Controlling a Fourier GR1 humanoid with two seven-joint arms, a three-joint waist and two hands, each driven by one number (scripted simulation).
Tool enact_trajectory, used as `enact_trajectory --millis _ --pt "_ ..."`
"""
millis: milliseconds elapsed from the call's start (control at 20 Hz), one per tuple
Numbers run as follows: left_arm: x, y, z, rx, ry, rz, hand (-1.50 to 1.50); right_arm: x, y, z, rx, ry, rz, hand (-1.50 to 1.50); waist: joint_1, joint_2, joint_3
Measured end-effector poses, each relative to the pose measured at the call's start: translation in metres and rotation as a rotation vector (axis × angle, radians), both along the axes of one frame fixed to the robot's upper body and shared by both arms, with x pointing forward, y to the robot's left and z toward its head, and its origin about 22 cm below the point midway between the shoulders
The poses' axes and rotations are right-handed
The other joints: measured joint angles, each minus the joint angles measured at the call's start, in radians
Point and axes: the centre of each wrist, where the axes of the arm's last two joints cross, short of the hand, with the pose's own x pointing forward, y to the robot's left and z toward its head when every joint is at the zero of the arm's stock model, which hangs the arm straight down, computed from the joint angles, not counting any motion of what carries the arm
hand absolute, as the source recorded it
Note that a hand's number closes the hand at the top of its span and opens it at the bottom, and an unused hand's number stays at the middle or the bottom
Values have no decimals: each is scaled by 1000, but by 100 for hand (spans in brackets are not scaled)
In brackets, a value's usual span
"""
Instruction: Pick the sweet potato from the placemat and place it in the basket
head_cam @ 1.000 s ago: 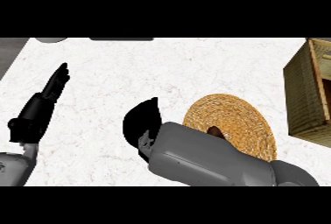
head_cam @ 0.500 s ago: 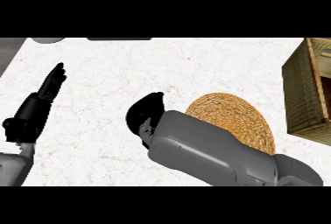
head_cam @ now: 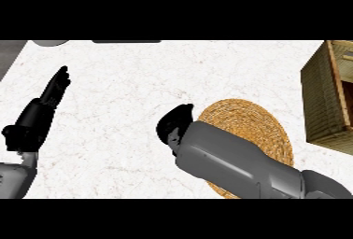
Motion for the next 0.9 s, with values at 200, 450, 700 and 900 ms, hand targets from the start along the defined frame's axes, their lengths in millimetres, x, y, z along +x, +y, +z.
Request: enact_trajectory --millis 200,450,700,900 --pt "-1 -5 1 -1 -4 -6 0 1 -11 -6 -29 0 -17 -150 2 1 0" --pt "2 -3 5 0 -5 -4 0 -9 -32 -19 -62 -16 -15 -150 1 2 1" --pt "-2 -7 6 3 -7 -10 0 -17 -51 -23 -70 -29 -11 -150 6 3 1" --pt "0 -4 3 0 -11 -10 0 -23 -55 -22 -64 -49 -1 -150 8 5 1"
